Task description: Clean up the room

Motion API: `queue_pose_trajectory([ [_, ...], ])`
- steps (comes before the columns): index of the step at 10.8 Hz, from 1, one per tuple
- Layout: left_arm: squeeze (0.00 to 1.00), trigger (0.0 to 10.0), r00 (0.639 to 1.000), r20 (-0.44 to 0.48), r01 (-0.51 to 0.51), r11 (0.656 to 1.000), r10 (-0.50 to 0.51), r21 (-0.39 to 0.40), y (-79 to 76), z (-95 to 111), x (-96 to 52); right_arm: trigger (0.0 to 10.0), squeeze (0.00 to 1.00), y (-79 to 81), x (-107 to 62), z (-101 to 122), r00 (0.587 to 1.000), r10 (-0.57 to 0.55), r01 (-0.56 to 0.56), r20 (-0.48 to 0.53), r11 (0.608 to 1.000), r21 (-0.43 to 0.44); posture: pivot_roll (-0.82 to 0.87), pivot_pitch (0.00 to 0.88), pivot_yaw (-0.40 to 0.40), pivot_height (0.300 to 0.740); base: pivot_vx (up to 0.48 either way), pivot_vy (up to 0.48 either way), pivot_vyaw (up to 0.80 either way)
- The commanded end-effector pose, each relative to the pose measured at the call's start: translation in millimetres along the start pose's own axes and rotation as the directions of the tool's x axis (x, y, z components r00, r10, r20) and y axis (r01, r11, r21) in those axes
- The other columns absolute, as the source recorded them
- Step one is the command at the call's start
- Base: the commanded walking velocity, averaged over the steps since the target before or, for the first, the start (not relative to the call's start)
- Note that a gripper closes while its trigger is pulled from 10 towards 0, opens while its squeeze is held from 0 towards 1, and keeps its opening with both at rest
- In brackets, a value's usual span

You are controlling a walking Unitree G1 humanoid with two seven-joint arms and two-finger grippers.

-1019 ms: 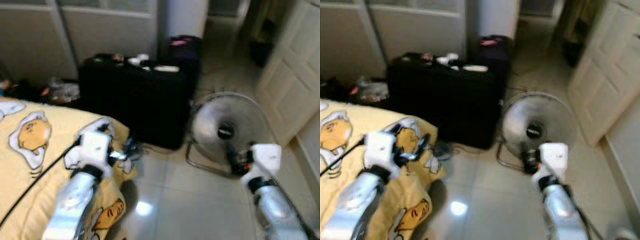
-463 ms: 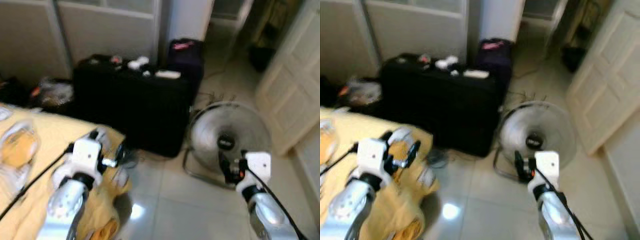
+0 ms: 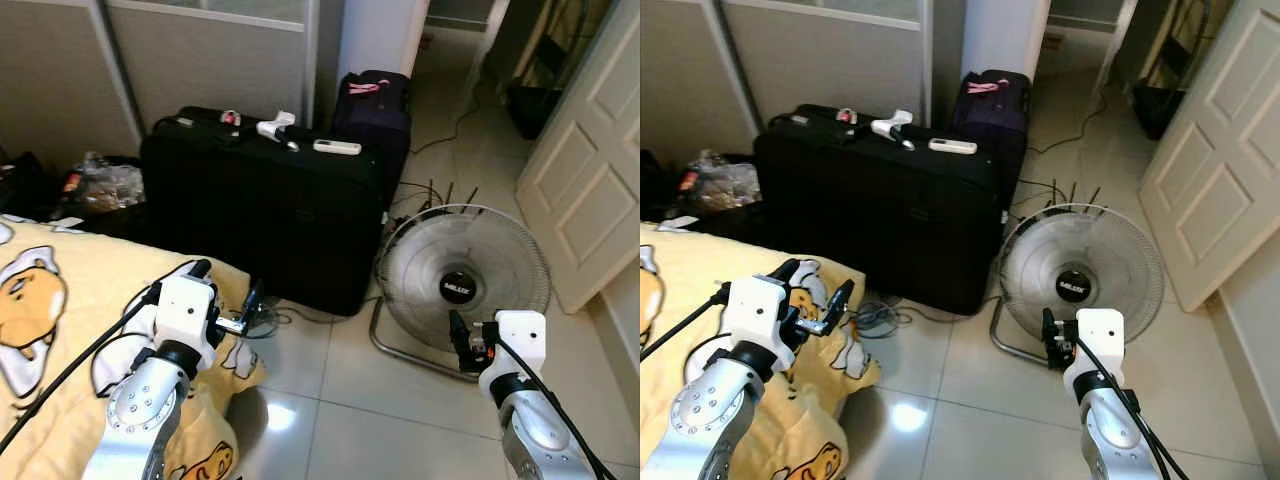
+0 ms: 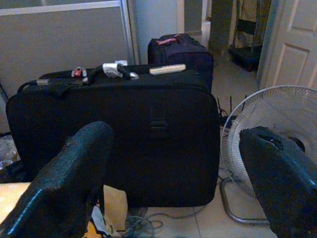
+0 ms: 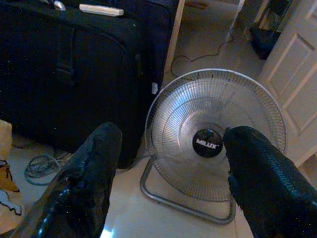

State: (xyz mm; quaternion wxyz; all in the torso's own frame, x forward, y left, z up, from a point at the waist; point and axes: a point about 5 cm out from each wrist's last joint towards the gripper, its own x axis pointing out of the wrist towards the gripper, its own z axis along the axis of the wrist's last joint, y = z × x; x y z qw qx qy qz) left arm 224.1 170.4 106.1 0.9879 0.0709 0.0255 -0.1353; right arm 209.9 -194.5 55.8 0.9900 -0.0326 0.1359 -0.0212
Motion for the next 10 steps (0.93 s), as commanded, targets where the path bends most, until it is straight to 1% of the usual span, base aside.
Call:
queue_pose_trajectory([
  [1, 0.00, 10.0, 1.000, -0.002, 0.002, 1.000, -0.002, 0.008, -0.7, 0, -0.4, 10.0, 0.00, -3.1, -0.9, 0, 1.000, -0.014, 0.014, -0.002, 1.000, -0.011, 0.01, 0.000, -0.030, 0.740, 0.000, 0.000, 0.00],
  [9, 0.00, 10.0, 1.000, -0.003, 0.004, 1.000, -0.004, 0.008, -0.7, 0, -0.3, 10.0, 0.00, -3.6, -0.3, -1, 1.000, -0.025, 0.025, -0.002, 1.000, -0.015, 0.01, 0.000, -0.029, 0.740, 0.000, 0.000, 0.00],
  [10, 0.00, 10.0, 0.995, -0.004, -0.096, 0.992, 0.096, -0.082, 7.5, 10, 11.1, 10.0, 0.00, -10.6, 0.6, 15, 0.998, -0.064, 0.064, 0.029, 0.998, -0.028, 0.00, 0.000, -0.002, 0.740, 0.000, 0.000, 0.00],
])
